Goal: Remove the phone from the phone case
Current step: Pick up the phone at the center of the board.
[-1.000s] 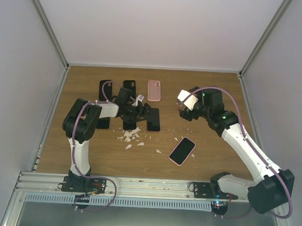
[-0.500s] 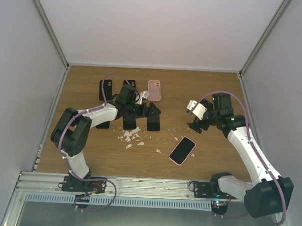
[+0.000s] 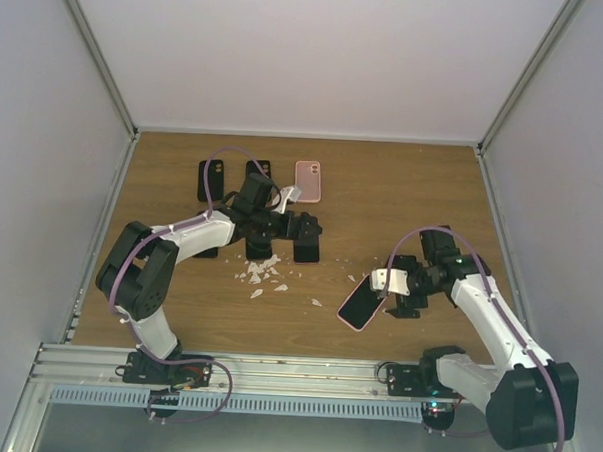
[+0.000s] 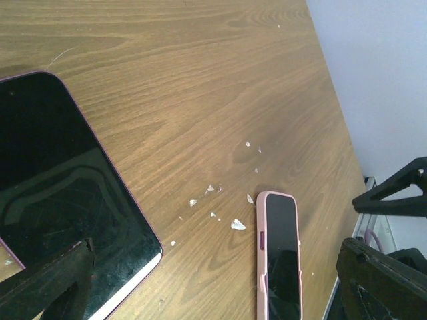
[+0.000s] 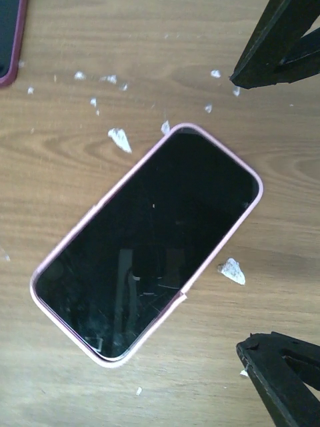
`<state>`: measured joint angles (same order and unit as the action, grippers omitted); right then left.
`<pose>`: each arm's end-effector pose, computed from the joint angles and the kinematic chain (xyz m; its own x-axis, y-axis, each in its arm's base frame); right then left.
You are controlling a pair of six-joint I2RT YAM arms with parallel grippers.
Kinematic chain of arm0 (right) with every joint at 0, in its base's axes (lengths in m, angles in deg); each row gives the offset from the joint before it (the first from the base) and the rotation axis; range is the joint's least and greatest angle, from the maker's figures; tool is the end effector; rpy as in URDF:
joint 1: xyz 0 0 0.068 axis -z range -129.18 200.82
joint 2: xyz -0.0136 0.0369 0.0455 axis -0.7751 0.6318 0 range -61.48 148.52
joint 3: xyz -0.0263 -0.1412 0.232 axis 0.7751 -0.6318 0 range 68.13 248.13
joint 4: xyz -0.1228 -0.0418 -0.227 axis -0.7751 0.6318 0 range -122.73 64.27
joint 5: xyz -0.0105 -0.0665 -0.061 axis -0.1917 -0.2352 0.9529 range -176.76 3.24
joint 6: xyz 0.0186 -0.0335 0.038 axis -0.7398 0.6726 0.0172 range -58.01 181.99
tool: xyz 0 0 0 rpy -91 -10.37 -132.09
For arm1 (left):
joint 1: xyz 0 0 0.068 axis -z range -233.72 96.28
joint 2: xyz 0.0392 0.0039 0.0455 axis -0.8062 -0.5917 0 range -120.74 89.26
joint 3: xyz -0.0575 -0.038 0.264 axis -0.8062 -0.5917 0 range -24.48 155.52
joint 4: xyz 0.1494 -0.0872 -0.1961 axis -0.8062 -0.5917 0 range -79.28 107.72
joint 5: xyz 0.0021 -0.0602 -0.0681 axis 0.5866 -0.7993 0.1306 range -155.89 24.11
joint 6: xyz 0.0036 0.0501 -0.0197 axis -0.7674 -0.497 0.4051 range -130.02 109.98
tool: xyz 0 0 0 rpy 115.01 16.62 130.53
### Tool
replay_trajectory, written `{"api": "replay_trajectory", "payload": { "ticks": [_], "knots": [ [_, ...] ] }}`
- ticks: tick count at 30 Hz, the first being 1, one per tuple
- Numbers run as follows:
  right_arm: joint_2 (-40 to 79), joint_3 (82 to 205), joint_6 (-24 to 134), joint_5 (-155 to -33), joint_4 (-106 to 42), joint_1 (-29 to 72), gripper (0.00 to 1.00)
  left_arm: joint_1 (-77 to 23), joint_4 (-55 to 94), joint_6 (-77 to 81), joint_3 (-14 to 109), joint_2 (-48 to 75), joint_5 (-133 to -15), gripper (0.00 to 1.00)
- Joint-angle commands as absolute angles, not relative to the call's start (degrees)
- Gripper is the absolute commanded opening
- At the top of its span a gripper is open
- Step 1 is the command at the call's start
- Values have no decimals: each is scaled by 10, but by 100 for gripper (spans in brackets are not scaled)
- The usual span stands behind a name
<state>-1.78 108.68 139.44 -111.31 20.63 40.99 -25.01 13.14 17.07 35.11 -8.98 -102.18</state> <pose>0.1648 0.0435 0.2163 0.0674 -0.8893 -0.4523 -0.9778 0.0313 -0.2073 0.3070 -0.1922 0.1982 -0.8834 0.0655 -0.4641 0.4080 0.5946 -0.6928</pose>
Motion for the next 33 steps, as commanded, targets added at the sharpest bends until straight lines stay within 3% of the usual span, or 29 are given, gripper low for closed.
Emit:
{"api": "replay_trajectory", "payload": {
  "ticks": [1,22,33],
  "knots": [
    [-10,1062,1510,-1123,196,401,100,-251,141,154,361,-82,-1011,99],
    [102,1002,1550,-1041,17,260,100,-264,155,176,359,-89,-1026,99],
    [248,1096,1512,-1067,88,240,100,-271,155,181,355,-97,-1024,99]
  ]
}}
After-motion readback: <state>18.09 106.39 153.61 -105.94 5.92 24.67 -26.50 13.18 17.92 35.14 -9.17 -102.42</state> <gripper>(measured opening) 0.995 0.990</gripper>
